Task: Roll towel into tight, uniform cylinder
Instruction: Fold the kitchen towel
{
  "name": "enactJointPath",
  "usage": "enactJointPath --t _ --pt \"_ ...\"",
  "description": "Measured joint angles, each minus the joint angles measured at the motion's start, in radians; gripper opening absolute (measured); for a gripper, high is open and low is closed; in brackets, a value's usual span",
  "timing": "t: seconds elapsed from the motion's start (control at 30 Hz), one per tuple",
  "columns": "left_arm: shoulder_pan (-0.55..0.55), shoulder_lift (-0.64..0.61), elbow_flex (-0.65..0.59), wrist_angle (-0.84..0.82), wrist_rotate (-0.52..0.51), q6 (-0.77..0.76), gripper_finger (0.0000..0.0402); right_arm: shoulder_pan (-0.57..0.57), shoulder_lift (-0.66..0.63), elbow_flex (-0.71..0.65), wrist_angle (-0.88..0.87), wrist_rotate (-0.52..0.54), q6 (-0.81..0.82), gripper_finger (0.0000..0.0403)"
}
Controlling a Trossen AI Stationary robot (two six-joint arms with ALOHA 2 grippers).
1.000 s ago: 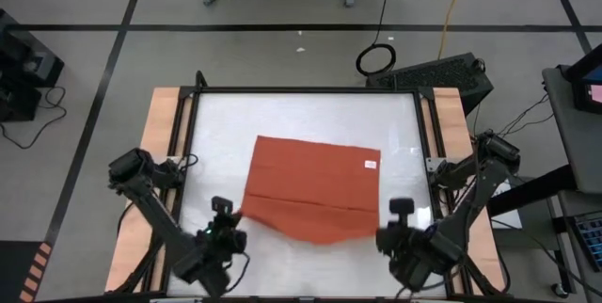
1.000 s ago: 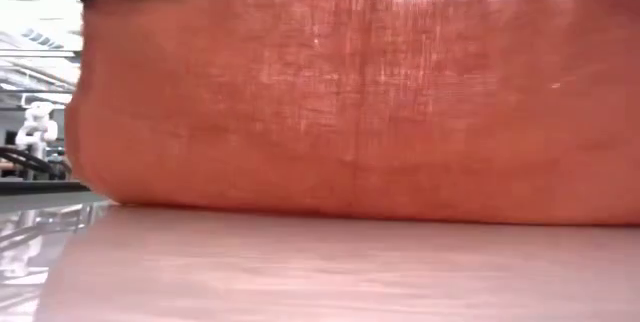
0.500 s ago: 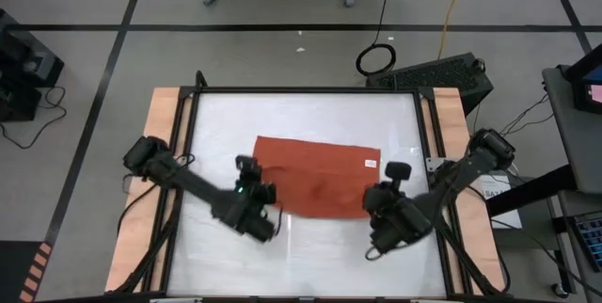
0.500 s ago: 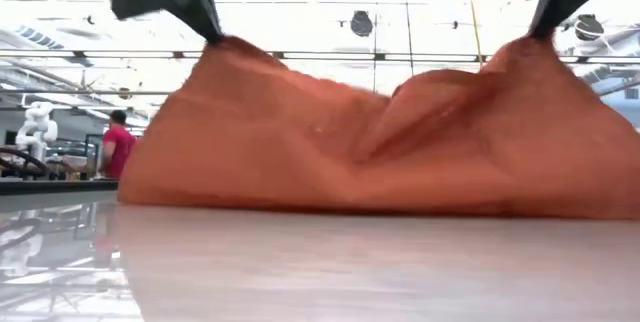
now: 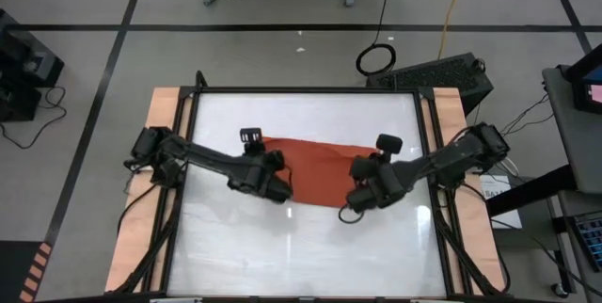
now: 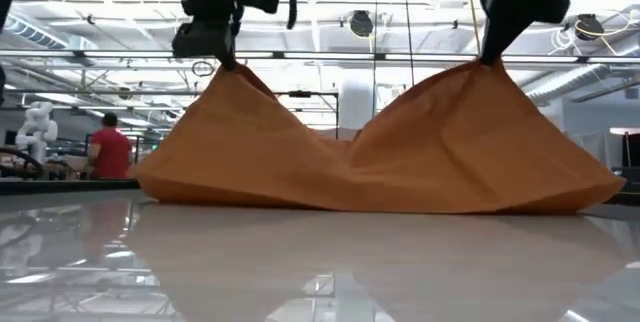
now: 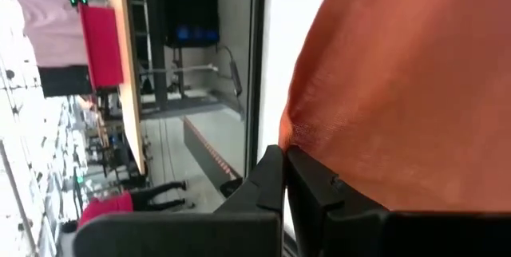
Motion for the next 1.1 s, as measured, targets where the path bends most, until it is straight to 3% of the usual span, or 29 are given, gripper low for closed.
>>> enactJointPath --t 0.3,0.63,0.87,1.1 --pt "0.100 0.000 0.000 0.140 0.096 0.151 0.0009 -0.140 0.000 -0.024 0.035 -0.096 -0.070 0.0000" --pt "0.190 -0.002 -0.022 0.225 0.227 0.206 0.0015 -0.274 0.000 -0.202 0.229 -0.163 -0.208 0.0005" --pt "0.242 -0.001 -0.164 0.346 0.232 0.256 0.0101 -0.376 0.000 -0.322 0.336 -0.159 -0.252 0.0076" --pt "0.275 0.000 -0.208 0.351 0.140 0.246 0.0197 -0.422 -0.015 -0.356 0.322 -0.153 -0.240 0.0164"
